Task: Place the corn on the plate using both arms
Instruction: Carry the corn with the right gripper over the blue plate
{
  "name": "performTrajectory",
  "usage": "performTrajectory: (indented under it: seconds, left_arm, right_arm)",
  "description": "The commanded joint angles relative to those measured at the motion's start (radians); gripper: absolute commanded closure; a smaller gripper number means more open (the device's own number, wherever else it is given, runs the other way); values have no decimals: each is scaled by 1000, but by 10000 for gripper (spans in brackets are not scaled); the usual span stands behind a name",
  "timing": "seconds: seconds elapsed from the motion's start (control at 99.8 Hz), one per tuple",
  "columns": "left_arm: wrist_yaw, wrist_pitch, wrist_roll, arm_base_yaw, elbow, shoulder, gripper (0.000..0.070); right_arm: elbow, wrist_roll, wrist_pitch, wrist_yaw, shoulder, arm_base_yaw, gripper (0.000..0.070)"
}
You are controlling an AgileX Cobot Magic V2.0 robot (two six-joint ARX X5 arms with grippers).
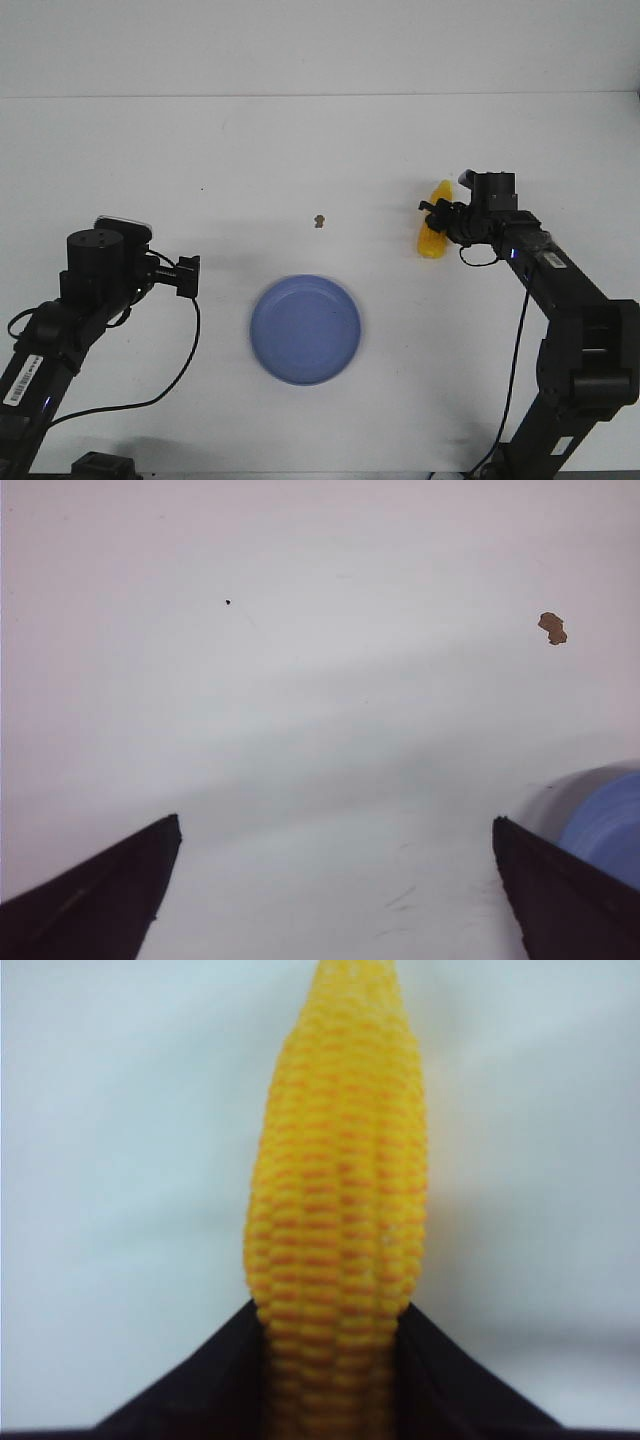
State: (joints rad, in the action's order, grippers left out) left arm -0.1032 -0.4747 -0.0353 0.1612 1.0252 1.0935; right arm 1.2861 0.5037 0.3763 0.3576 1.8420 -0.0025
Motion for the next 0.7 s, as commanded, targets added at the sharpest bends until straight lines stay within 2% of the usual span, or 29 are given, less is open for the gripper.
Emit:
performTrajectory:
  seconds: [0.0, 0.12, 0.311, 0.581, 0.691]
  left_arm:
    - [-2, 5, 2, 3, 17, 11, 62]
    - [-2, 5, 2, 3, 17, 11, 62]
    - [-2, 5, 2, 3, 17, 11, 62]
    - [-2, 5, 2, 3, 17, 11, 62]
    - [-2, 5, 2, 3, 17, 11, 62]
  right_arm:
    - [19, -60, 1, 52, -5, 2, 616]
    - [19, -148, 45, 98, -70, 22, 616]
    - [19, -270, 146, 82, -197, 115, 616]
    - [12, -326, 254, 77, -291, 332, 616]
    - [2, -325, 276, 27, -293, 431, 616]
